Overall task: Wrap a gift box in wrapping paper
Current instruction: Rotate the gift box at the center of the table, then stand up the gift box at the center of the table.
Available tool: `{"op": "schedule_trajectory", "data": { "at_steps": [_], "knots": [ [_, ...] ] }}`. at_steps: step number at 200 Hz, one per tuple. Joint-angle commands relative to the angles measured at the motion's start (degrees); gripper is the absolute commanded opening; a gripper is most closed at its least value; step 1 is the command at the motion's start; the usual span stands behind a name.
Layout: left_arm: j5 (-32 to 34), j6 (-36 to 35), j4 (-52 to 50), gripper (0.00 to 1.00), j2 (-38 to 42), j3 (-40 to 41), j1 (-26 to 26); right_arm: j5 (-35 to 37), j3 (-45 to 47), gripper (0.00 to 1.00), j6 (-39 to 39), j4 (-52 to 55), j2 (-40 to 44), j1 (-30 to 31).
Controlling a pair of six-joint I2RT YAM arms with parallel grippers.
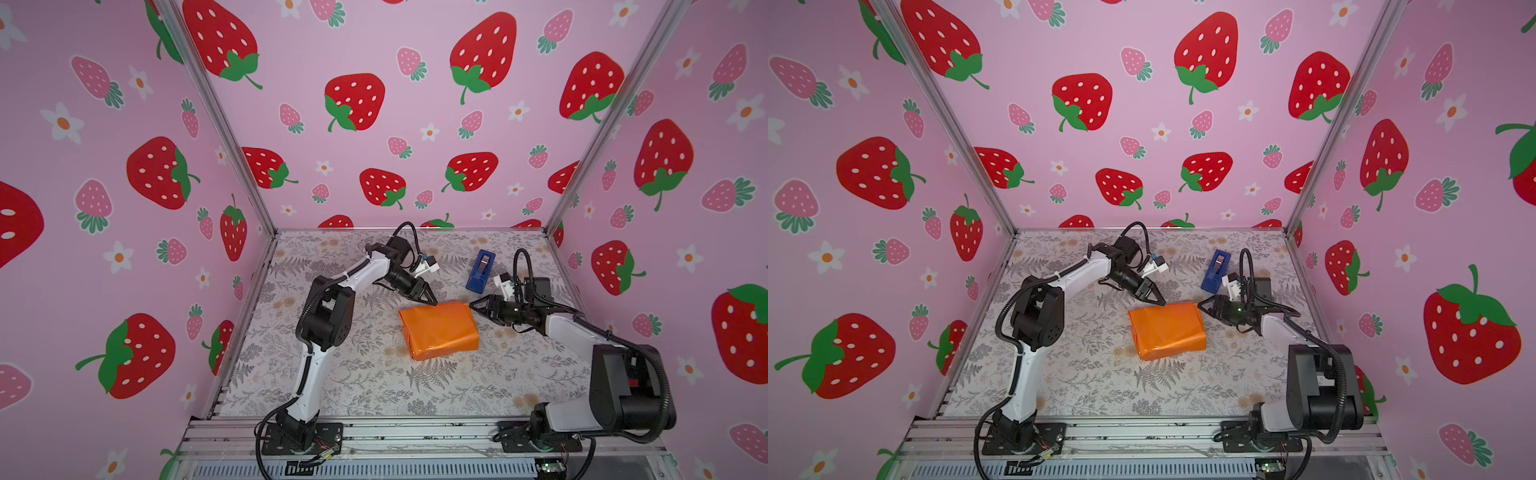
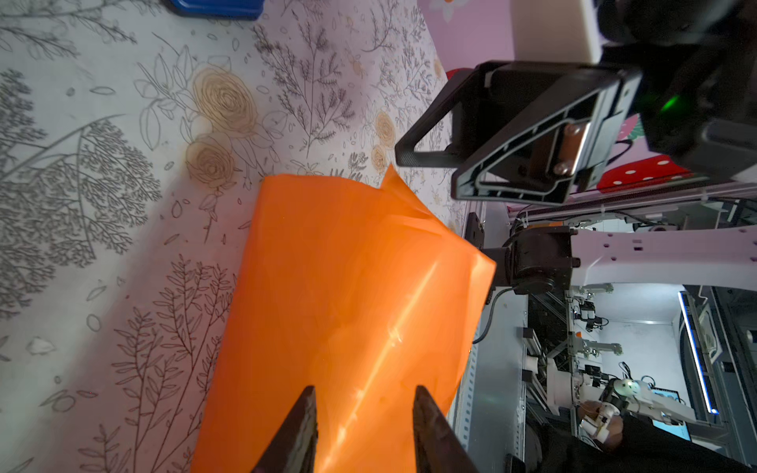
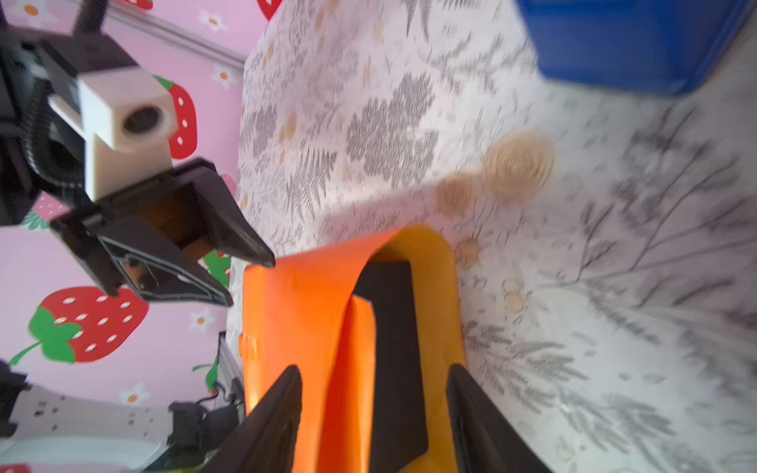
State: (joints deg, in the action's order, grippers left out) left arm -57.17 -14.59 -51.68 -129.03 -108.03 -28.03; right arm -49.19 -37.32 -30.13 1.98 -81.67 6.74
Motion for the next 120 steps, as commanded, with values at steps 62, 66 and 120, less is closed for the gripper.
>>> {"op": "schedule_trajectory", "data": {
  "at_steps": [62,66,120],
  "knots": [
    [9.29,6.81,16.21,0.41,22.00,16.34,7.56,-13.49,7.38,0.54,-4.46,-12.20,-0.66,1.19],
    [9.27,7.32,17.11,0.41,22.92,17.16,7.81,-13.83,7.13,0.53,-4.70,-12.87,-1.30,1.20],
    [14.33,16.78,26.25,0.41,35.10,27.65,13.39,-15.51,2.19,0.15,-4.98,-12.99,-7.24,3.08]
  ]
}}
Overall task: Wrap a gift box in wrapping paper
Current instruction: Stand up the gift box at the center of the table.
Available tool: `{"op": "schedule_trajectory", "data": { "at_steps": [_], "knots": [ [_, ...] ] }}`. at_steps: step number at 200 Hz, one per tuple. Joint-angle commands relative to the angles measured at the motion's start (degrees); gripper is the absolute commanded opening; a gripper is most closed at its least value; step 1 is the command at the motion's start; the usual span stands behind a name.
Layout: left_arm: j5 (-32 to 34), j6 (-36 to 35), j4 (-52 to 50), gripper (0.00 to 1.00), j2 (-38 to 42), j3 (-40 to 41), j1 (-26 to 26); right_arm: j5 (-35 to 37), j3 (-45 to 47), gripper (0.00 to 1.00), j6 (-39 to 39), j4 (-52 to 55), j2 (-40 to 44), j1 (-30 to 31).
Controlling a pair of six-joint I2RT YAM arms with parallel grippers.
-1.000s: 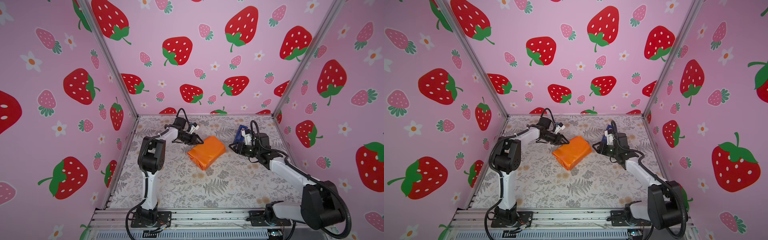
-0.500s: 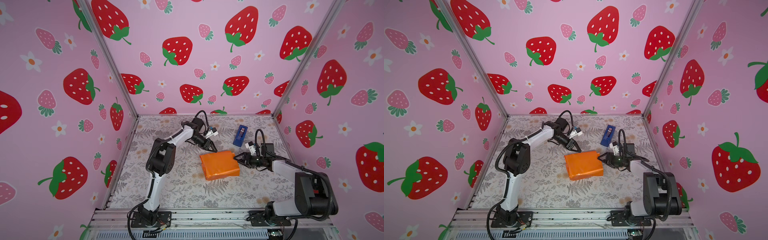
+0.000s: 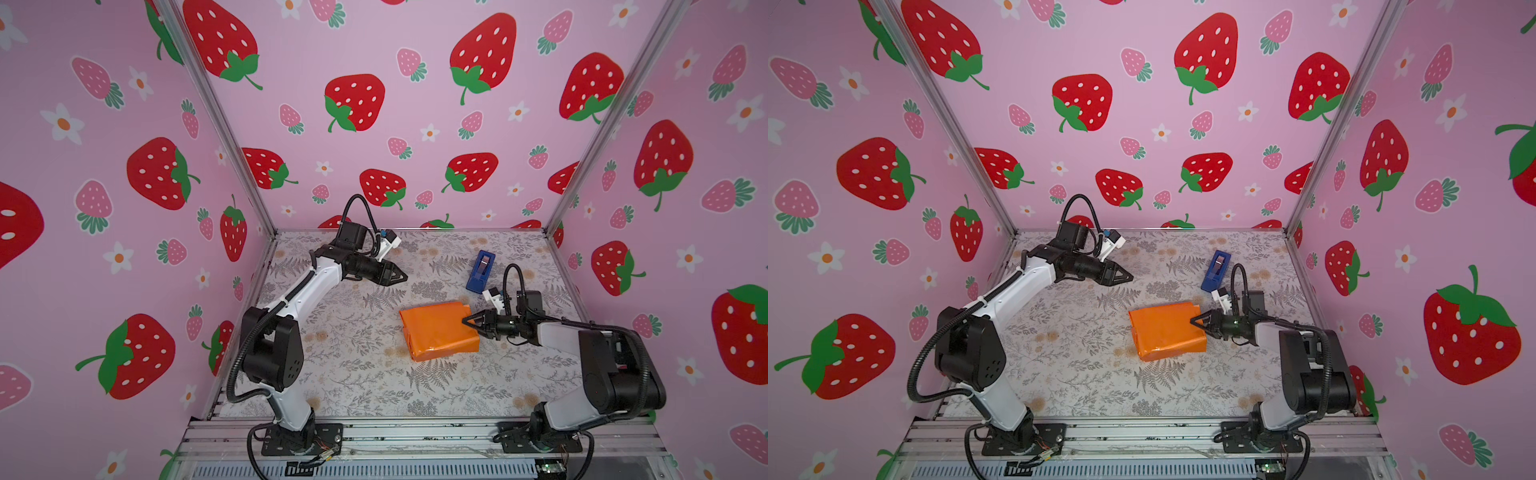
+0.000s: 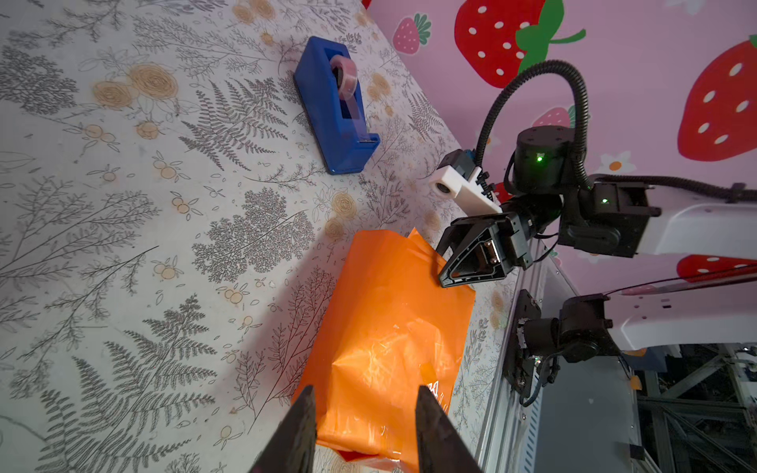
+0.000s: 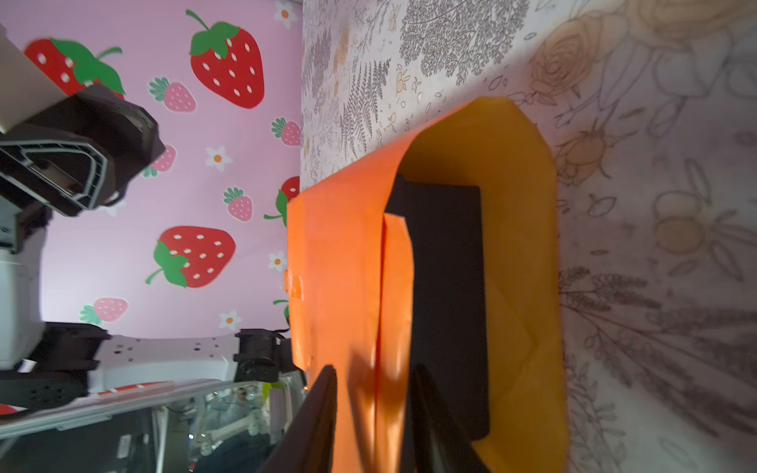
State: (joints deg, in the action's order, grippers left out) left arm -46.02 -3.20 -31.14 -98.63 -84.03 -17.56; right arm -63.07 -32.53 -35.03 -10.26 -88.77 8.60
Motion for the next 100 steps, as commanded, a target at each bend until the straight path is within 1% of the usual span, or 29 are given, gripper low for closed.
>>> {"op": "schedule_trajectory", "data": {
  "at_steps": [1,11,21,40,55,62,76,100],
  "knots": [
    [3.33,5.62,5.85,0.41,4.95,3.85,3.08,-1.54,-2.70,0.14,-0.10,-0.65,-0.07,1.23],
    [4.08,7.95,7.37,0.42,7.38,5.91,5.25,0.13,-3.75,0.05,-0.30,0.74,1.01,1.67],
    [4.03,10.77,9.14,0.42,9.89,7.84,8.07,2.05,-5.57,0.00,-0.06,3.09,2.60,2.31],
    [3.28,16.25,12.42,0.44,13.78,10.96,13.27,4.65,-10.14,0.00,0.12,7.88,5.25,4.24],
    [6.81,21.54,13.18,0.44,15.83,12.37,16.20,6.38,-14.77,0.00,0.80,11.90,6.56,6.52],
    [6.92,23.17,12.30,0.44,16.33,12.40,17.42,6.90,-17.14,0.00,1.24,13.86,6.69,7.75],
    [4.16,22.68,9.72,0.43,16.71,11.75,18.88,8.66,-21.71,0.00,2.18,17.95,6.63,10.35],
    [4.74,22.39,2.42,0.43,15.90,9.93,19.18,11.92,-30.01,0.00,5.31,25.90,5.26,14.51]
  ]
}}
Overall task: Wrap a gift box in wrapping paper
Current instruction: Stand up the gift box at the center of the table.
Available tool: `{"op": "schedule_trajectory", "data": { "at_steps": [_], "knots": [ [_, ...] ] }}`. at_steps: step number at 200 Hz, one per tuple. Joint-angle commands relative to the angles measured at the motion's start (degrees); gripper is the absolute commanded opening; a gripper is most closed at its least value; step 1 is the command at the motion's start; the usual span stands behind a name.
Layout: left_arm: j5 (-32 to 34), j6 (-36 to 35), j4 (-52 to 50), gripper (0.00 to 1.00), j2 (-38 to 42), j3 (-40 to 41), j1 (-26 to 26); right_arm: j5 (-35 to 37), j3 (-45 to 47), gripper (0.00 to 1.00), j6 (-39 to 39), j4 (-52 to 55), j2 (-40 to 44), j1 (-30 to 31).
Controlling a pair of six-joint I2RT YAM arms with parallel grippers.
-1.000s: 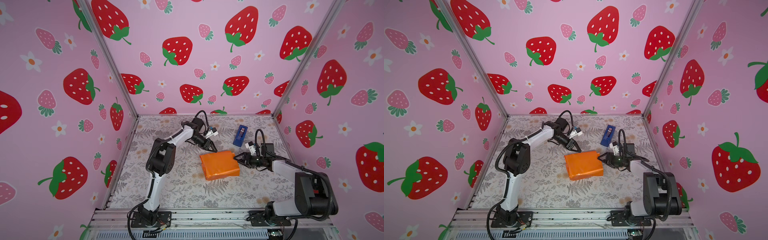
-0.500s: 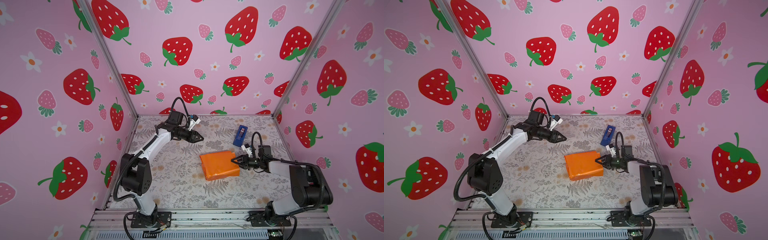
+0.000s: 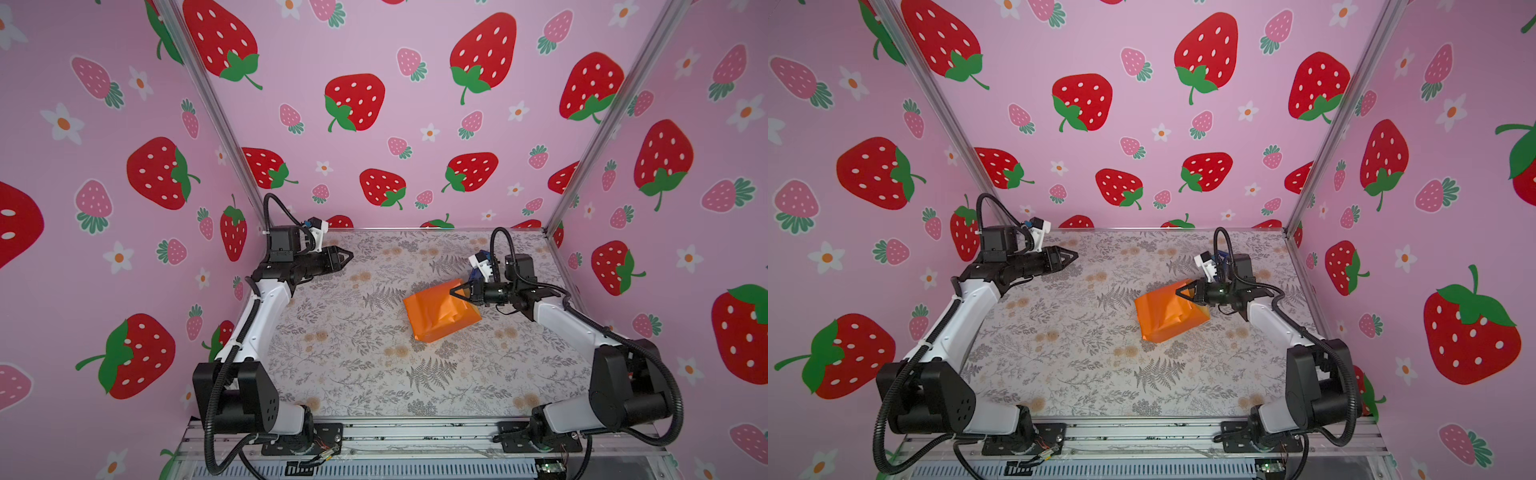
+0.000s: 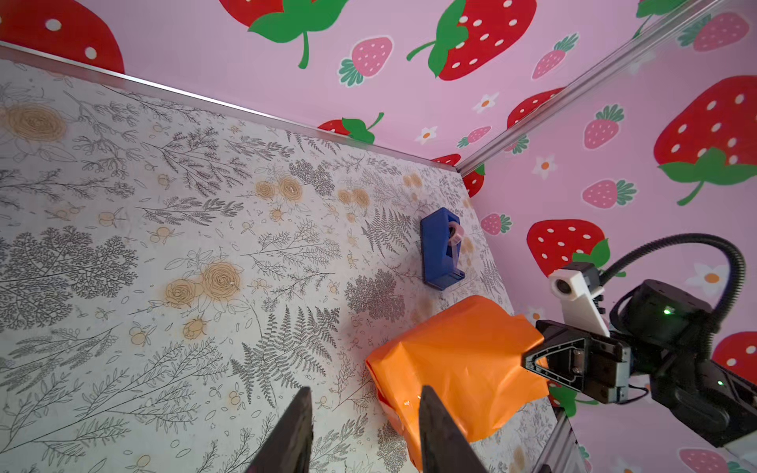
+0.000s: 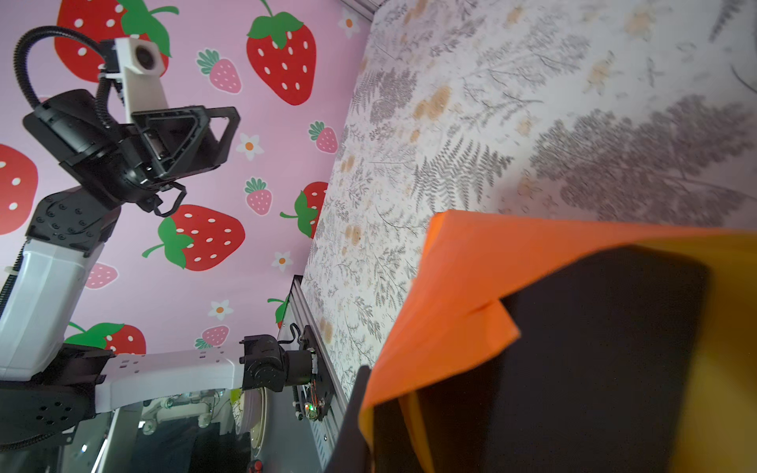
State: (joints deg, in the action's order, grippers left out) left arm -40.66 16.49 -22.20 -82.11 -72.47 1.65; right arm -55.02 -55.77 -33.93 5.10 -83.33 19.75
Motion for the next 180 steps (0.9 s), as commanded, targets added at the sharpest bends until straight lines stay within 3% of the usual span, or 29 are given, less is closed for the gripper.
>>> {"op": "schedule_trajectory", "data": {
  "at_steps": [1,50,138,149,167,180],
  "knots": [
    [-0.72,2.77,-6.75,0.43,-0.70,-1.67,-0.05,4.10,-7.15,0.00,4.48,10.93,-0.26,3.58],
    [-5.02,8.83,-7.96,0.41,-2.98,2.80,-0.11,16.37,-21.63,0.00,16.72,32.36,-7.45,10.25],
    [3.49,4.43,-15.61,0.46,6.29,10.15,-0.44,21.92,-26.01,0.00,11.40,29.45,-13.12,27.23],
    [4.04,3.65,-16.35,0.47,6.82,10.28,-0.43,21.93,-27.71,0.07,11.71,30.45,-13.59,29.08],
    [4.23,2.99,-16.21,0.50,7.61,10.56,-0.43,20.71,-32.16,0.30,13.32,33.00,-13.91,30.60],
    [3.35,2.79,-15.13,0.52,8.25,11.10,-0.42,22.33,-34.76,0.36,13.03,33.79,-12.90,30.46]
  ]
}}
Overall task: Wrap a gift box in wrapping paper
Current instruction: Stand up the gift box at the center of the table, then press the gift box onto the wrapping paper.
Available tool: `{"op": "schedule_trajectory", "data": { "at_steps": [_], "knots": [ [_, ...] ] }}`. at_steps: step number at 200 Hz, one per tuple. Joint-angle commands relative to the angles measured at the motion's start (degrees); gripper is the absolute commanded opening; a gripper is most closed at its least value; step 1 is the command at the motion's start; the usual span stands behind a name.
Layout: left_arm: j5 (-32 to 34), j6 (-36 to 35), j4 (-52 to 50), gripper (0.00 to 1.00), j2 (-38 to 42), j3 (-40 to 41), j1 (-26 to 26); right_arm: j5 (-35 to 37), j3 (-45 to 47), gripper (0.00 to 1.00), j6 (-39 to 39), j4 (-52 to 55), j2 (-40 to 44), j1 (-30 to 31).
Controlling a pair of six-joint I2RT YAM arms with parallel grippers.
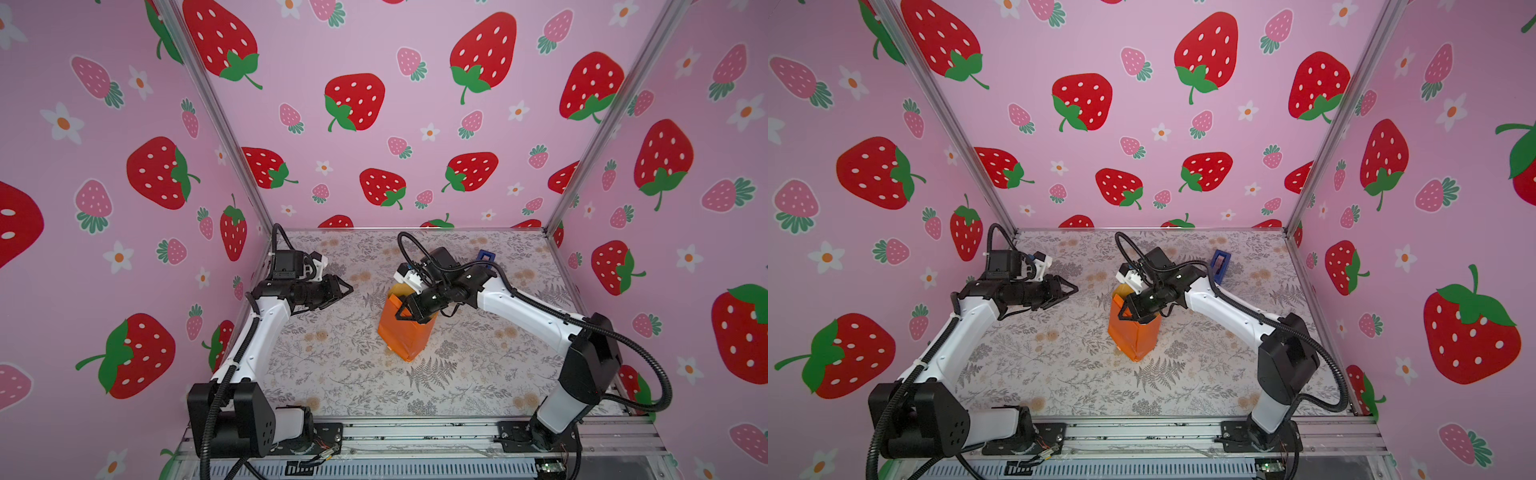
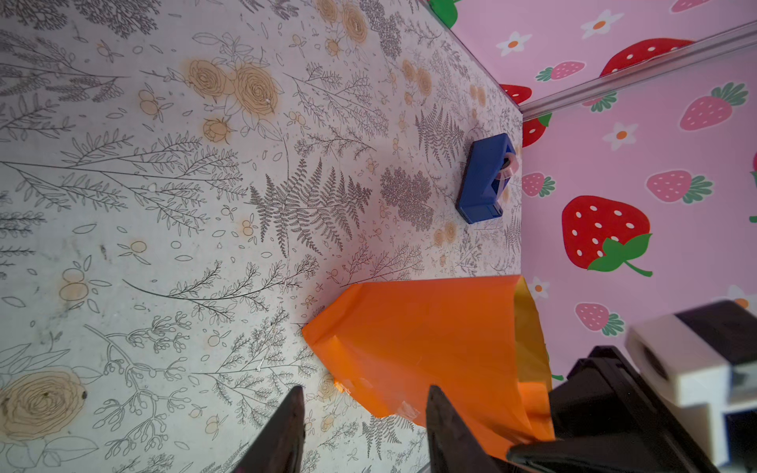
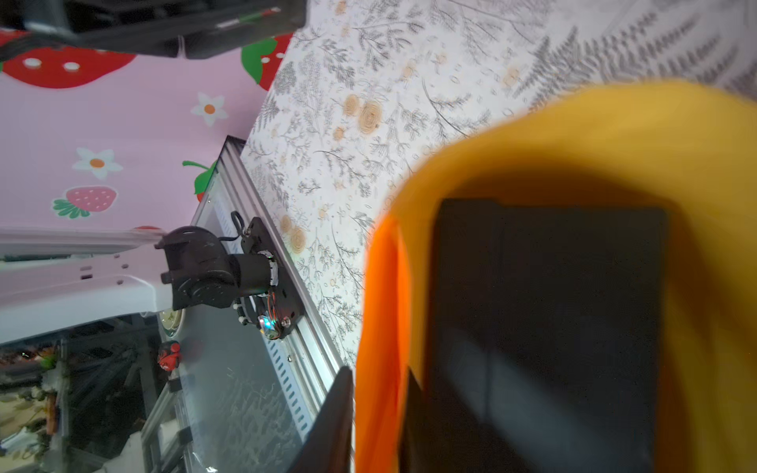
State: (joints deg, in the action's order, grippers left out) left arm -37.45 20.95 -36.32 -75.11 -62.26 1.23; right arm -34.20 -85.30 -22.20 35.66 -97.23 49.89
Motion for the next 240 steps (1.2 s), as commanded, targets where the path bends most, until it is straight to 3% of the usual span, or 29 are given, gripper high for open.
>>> {"op": "schedule_trajectory", "data": {
  "at_steps": [1,21,51,87,111,150,181,240],
  "knots": [
    [0.08,-1.64,-0.85,0.52,1.27,0.95,0.00,1.85,-5.36,0.37,1.28,3.26,1.08,0.35],
    [-0.66,-1.30,0.67,0.55,1.71,1.44,0.17,9.60,-8.18,0.37,0.43,5.64,2.49,-1.01],
    [-2.76,-0.54,2.44,0.53,0.83,1.62,0.34,21.49,-7.46,0.24,-0.37,7.84,2.93,-4.15],
    [-4.64,-1.11,2.23,0.48,-0.99,1.35,0.33,14.57,-8.25,0.12,2.65,8.85,-1.59,-4.07],
    [-4.69,-1.23,2.31,0.47,-1.00,2.03,0.34,11.16,-7.80,0.10,3.90,8.79,-4.82,-1.95],
    [-4.54,-2.00,1.88,0.46,-1.00,2.40,0.42,10.56,-2.77,0.04,3.69,5.46,-8.47,-0.10],
    [-4.79,-2.61,1.26,0.46,-1.05,2.23,0.53,12.15,0.43,0.03,4.91,6.36,-12.35,2.96],
    [-6.13,-3.37,1.47,0.44,-3.30,2.56,0.49,20.27,-1.74,0.02,6.38,11.66,-14.20,4.78]
  ]
}}
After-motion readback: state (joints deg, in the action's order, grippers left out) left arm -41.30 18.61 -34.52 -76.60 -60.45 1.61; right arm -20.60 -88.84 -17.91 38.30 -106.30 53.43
